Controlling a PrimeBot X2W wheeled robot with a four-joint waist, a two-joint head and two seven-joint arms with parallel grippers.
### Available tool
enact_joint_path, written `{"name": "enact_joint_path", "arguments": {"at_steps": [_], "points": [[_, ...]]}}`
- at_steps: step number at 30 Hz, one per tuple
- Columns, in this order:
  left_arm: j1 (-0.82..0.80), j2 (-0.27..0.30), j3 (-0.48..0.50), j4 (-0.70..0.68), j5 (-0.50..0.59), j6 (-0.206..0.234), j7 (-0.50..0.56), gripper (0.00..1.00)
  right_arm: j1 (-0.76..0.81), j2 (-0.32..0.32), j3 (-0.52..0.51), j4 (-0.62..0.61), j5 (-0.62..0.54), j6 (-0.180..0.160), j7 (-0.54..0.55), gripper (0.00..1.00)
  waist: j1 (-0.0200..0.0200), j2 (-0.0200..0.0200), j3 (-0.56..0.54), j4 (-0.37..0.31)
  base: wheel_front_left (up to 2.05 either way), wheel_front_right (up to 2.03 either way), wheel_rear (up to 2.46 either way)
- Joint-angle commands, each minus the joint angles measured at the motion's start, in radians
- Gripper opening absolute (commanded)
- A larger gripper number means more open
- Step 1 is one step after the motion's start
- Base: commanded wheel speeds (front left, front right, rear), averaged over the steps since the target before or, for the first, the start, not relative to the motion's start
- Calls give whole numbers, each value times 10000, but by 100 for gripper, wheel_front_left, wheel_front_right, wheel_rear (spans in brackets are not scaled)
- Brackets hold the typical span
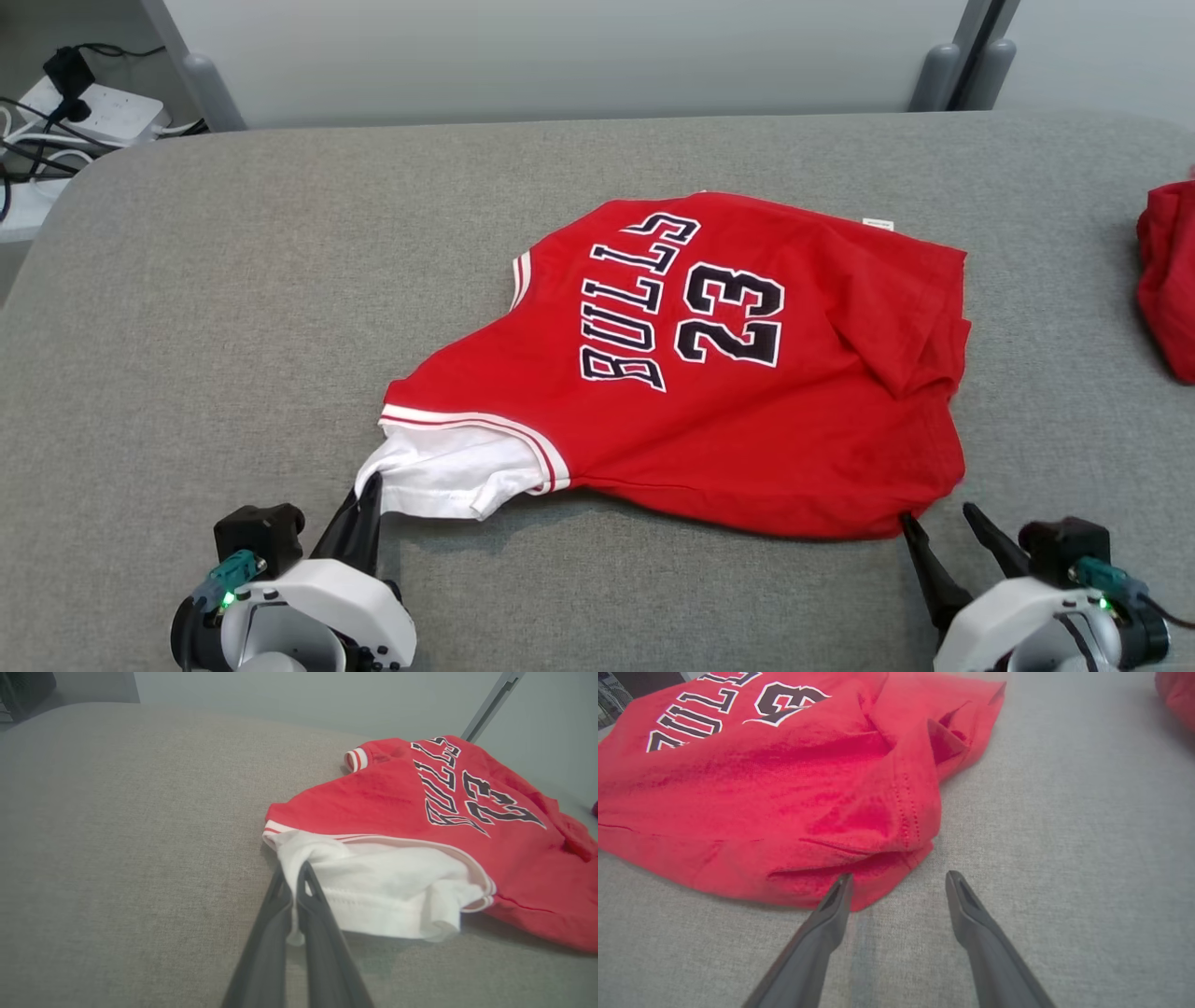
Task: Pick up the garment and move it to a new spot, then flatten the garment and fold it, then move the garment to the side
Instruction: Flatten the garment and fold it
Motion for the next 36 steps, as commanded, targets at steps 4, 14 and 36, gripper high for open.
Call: {"name": "enact_joint_path", "arguments": {"at_steps": [4, 14, 36], "points": [[-425, 335, 345, -349, 120, 184, 6, 0, -879, -467, 846, 539, 431, 12, -317, 100, 0, 0, 118, 138, 0, 0, 0], [-650, 410, 291, -432, 122, 202, 24, 0, -2078, -783, 2787, 1769, 1635, 12, -580, 20, 0, 0, 261, 369, 0, 0, 0], [-409, 400, 624, -2094, -593, -116, -411, 0, -175, -2687, 544, -2891, 1825, 12, -625, 0, 0, 0, -541, -183, 0, 0, 0]]}}
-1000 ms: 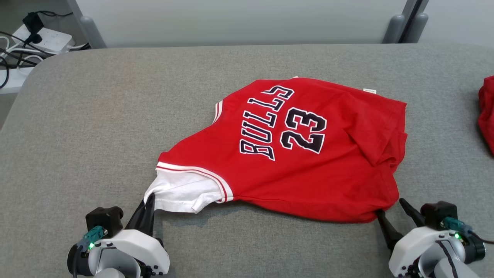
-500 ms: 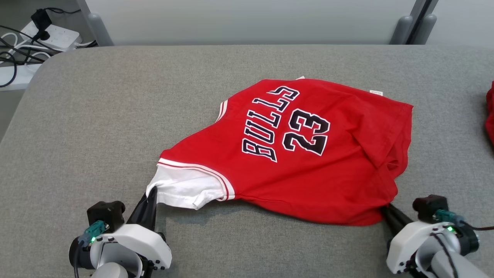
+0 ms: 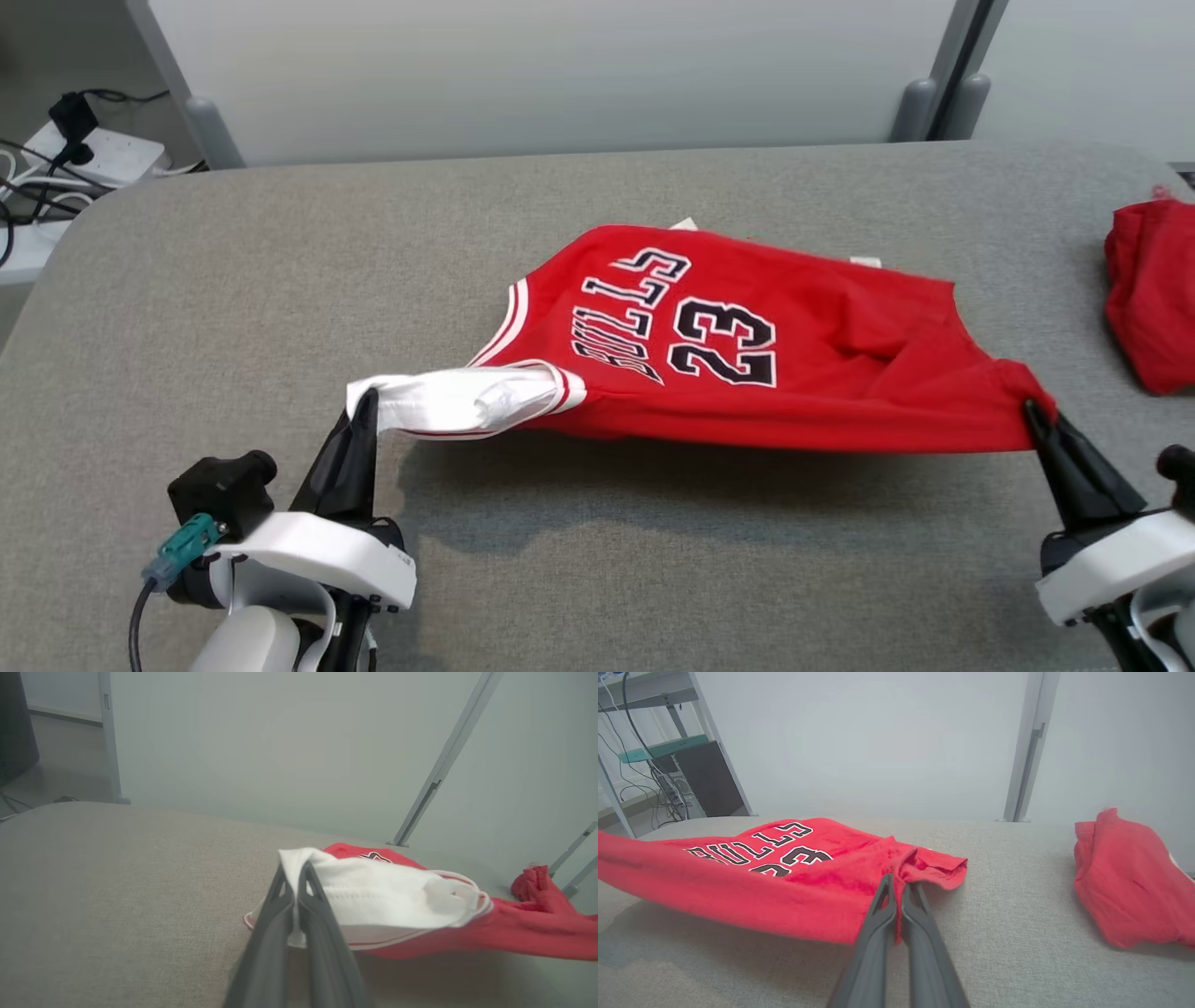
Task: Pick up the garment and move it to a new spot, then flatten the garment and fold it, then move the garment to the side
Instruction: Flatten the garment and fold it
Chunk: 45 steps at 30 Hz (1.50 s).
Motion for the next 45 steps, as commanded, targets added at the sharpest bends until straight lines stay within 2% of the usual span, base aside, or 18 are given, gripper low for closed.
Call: {"name": "enact_joint_path", "arguments": {"at_steps": [1, 5, 8, 12, 15, 16, 17, 18, 19, 21, 22, 28, 35, 45], "points": [[-211, 262, 435, -473, -61, -23, -78, 0, 164, -421, -164, -599, -144, 12, 30, 0, -1, 0, -138, -124, 0, 0, 0], [-92, 342, 484, -1038, -151, 47, 67, 0, 825, -510, -851, -1676, -319, 12, 654, 0, -1, 0, -346, -207, 0, 0, 0], [133, 425, 425, -1332, -235, 88, 351, 0, 1493, -315, -1356, -2151, -293, 12, 1462, 0, -1, 0, -437, -234, 0, 0, 0], [507, 470, 189, -1409, -390, 80, 866, 0, 2411, -132, -1500, -2108, -287, 12, 2808, 0, -1, 0, -331, -171, 0, 0, 0], [703, 393, 98, -1381, -483, 125, 986, 0, 2855, 112, -1544, -1969, -261, 12, 3229, 3, -1, 0, -132, -80, 0, 0, 0], [770, 376, 89, -1350, -501, 135, 972, 0, 2960, 207, -1540, -1910, -242, 12, 3287, 15, -1, 0, -85, -58, 0, 0, 0], [823, 365, 76, -1316, -508, 136, 947, 0, 3047, 296, -1532, -1849, -221, 12, 3319, 37, -1, 0, -21, -34, 0, 0, 0], [854, 346, 78, -1259, -532, 125, 908, 0, 3103, 354, -1498, -1785, -215, 12, 3311, 47, -1, 0, 28, -12, 0, 0, 0], [868, 326, 69, -1191, -554, 101, 875, 0, 3149, 404, -1455, -1712, -202, 12, 3314, 51, -1, 0, 66, 8, 0, 0, 0], [865, 298, 24, -1071, -543, 75, 822, 0, 3246, 460, -1373, -1581, -164, 12, 3384, 92, -1, 0, 122, 50, 0, 0, 0], [846, 290, 17, -1013, -530, 79, 794, 0, 3288, 461, -1350, -1524, -147, 12, 3417, 100, -1, 0, 146, 70, 0, 0, 0], [574, 340, 99, -700, -359, 163, 466, 0, 3253, 387, -1296, -1633, -449, 12, 3163, 100, -1, 0, 373, 156, 0, 0, 0], [280, 357, 136, -454, -305, 147, 283, 0, 2723, 621, -934, -1399, -680, 12, 2734, 100, -1, 0, 570, 241, 0, 0, 0], [-42, 360, 20, -308, -285, 96, 309, 0, 1206, 997, 65, 856, -213, 12, 1933, 100, -1, 0, 679, 441, 0, 0, 0]]}}
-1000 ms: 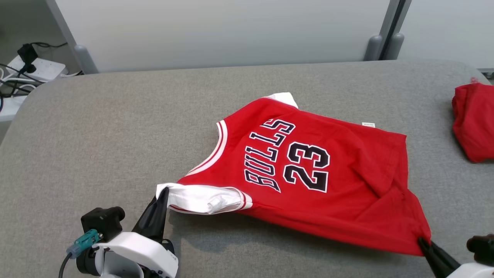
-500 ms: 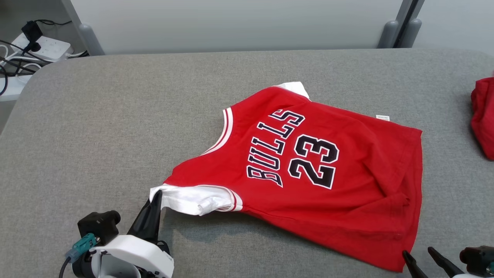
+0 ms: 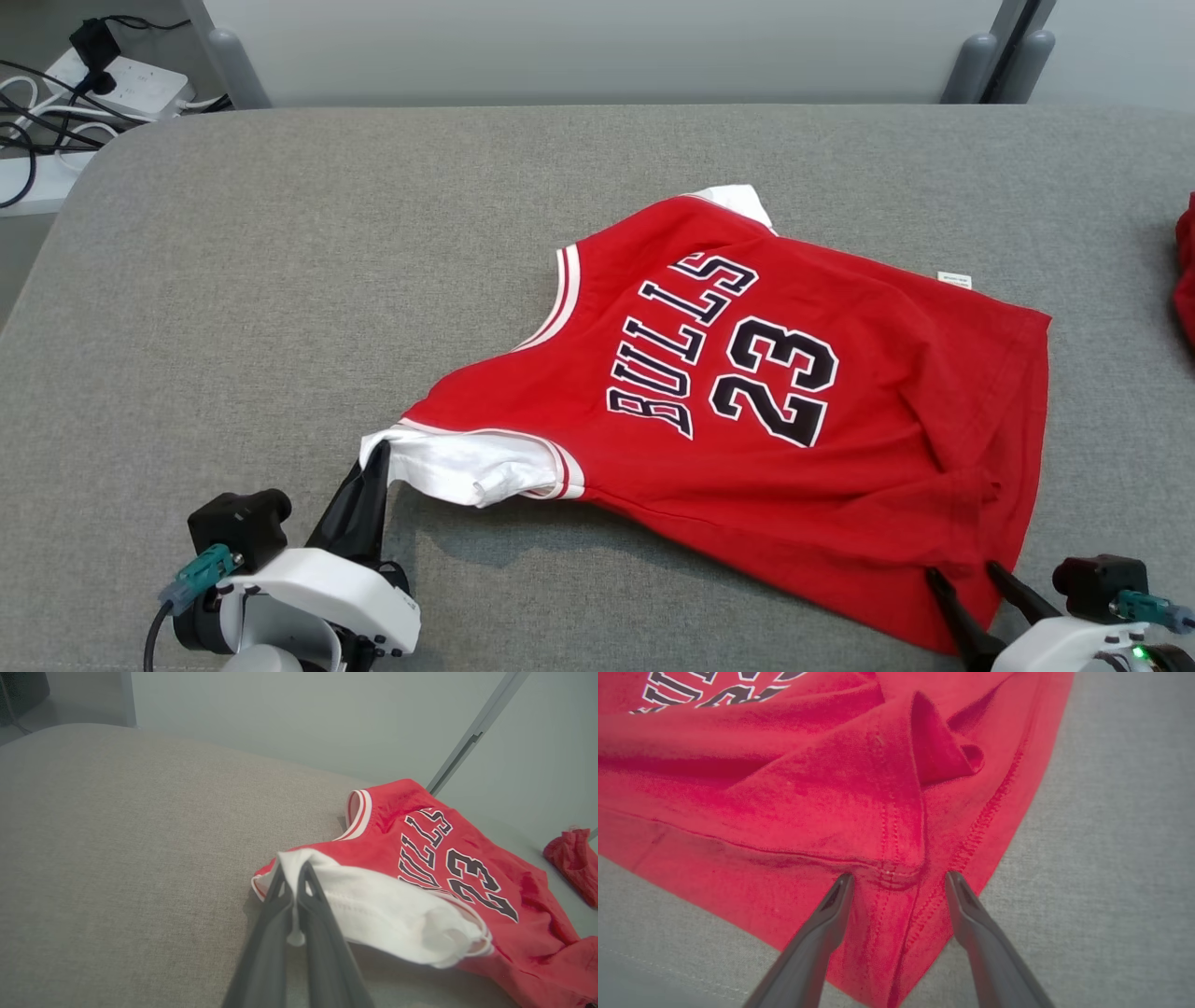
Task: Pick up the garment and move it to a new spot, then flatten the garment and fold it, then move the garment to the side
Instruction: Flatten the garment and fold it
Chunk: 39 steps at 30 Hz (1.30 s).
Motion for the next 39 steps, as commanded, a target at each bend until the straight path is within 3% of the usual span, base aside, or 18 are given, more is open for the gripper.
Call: {"name": "enact_joint_path", "arguments": {"at_steps": [1, 3, 4, 5, 6, 7, 8, 9, 17, 23, 31, 39], "points": [[-594, 155, 359, -236, 122, 9, -44, 0, -361, -174, 267, -24, 121, 14, -212, 100, 0, 0, 13, 17, 0, 0, 0], [-631, 160, 333, -238, 126, 6, -28, 0, -649, -145, 541, 378, 256, 14, -398, 100, 0, 0, 25, 39, 0, 0, 0], [-649, 162, 320, -237, 125, -1, -22, 0, -784, -131, 687, 572, 317, 14, -488, 89, 0, 0, 27, 51, 0, 0, 0], [-666, 163, 305, -233, 123, -9, -14, 0, -913, -137, 856, 751, 355, 14, -572, 71, 0, 0, 26, 65, 0, 0, 0], [-683, 167, 290, -226, 124, -14, -6, 0, -1029, -152, 1004, 921, 387, 14, -670, 58, 0, 0, 24, 79, 0, 0, 0], [-699, 167, 278, -221, 124, -16, 0, 0, -1130, -158, 1128, 1072, 433, 14, -765, 36, 0, 0, 16, 93, 0, 0, 0], [-707, 167, 270, -217, 119, -16, 5, 0, -1218, -161, 1239, 1194, 489, 14, -862, 5, 0, 0, 5, 103, 0, 0, 0], [-706, 168, 267, -215, 110, -15, 5, 0, -1293, -180, 1362, 1286, 520, 14, -955, 0, 0, 0, -9, 107, 0, 0, 0], [-642, 190, 374, -299, -5, -1, -165, 0, -1332, -721, 1498, 1222, 739, 14, -1610, 0, 0, 0, -235, 70, 0, 0, 0], [-745, 132, 635, -729, -642, -277, -7, 0, -1039, -1603, 548, -802, 1364, 14, -1461, 0, 0, 0, -621, -195, 0, 0, 0], [-1979, 188, 911, -2139, -1959, -774, 1348, 0, -1486, -3110, -1337, -4638, 2315, 14, 345, 0, 0, 0, -1405, -543, 0, 0, 0], [-3663, 382, 1171, -3456, -2734, -624, 2692, 0, -2149, -3962, -2744, -6334, 3293, 14, 2061, 0, 0, 0, -1832, -572, 0, 0, 0]]}}
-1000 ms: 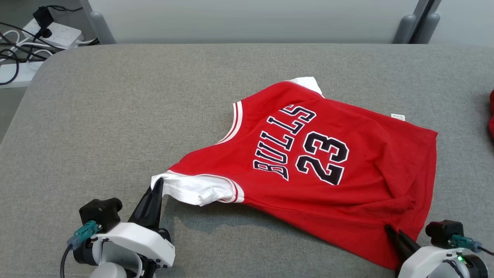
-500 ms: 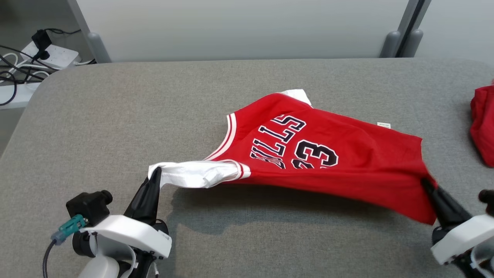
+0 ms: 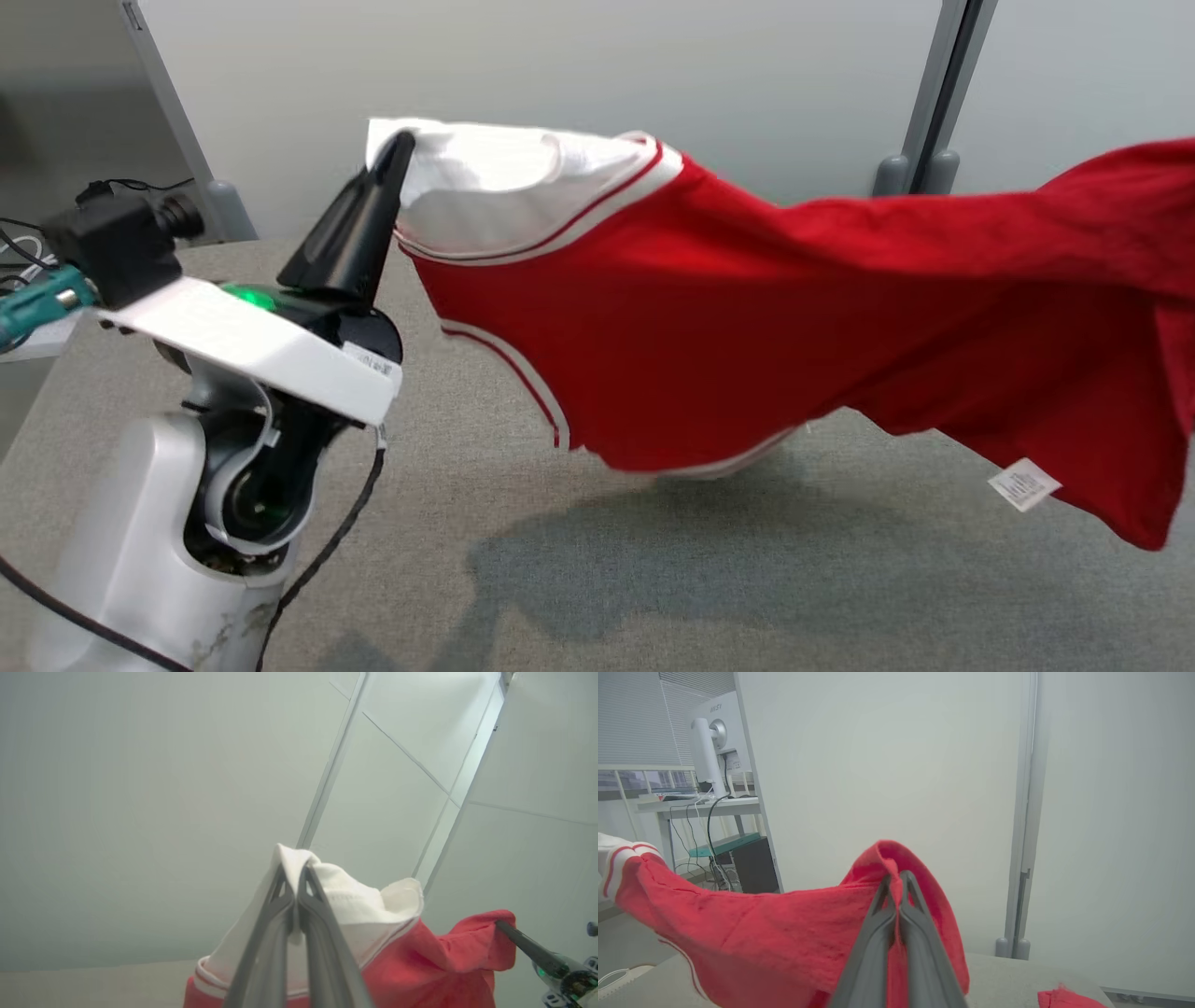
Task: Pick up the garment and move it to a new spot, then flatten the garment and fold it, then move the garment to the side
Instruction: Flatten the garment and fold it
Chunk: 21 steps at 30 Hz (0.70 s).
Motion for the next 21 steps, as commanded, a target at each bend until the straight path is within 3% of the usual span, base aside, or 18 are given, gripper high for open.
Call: {"name": "enact_joint_path", "arguments": {"at_steps": [1, 4, 12, 17, 21], "points": [[-738, 293, 512, -448, -141, 102, 122, 0, -295, -375, -266, -382, 198, 14, 129, 0, 0, -1, -76, -16, 0, 0, 0], [-1101, 388, 635, -870, -316, 224, 429, 0, -242, -567, -685, -677, 350, 14, 628, 0, 0, -1, -189, -32, 0, 0, 0], [-940, 574, 731, -1158, -251, 410, 523, 0, 288, -213, -968, -723, 567, 14, 1418, 0, 0, -1, -234, -188, 0, 0, 0], [-1066, 607, 650, -549, 175, 68, -44, 0, -118, 28, -695, -138, 57, 14, 350, 0, 0, -1, -32, -209, 0, 0, 0], [-1962, 400, 644, 322, 263, -504, -646, 0, -1511, 138, 141, 913, -155, 14, -581, 0, 0, -1, 170, -249, 0, 0, 0]]}}
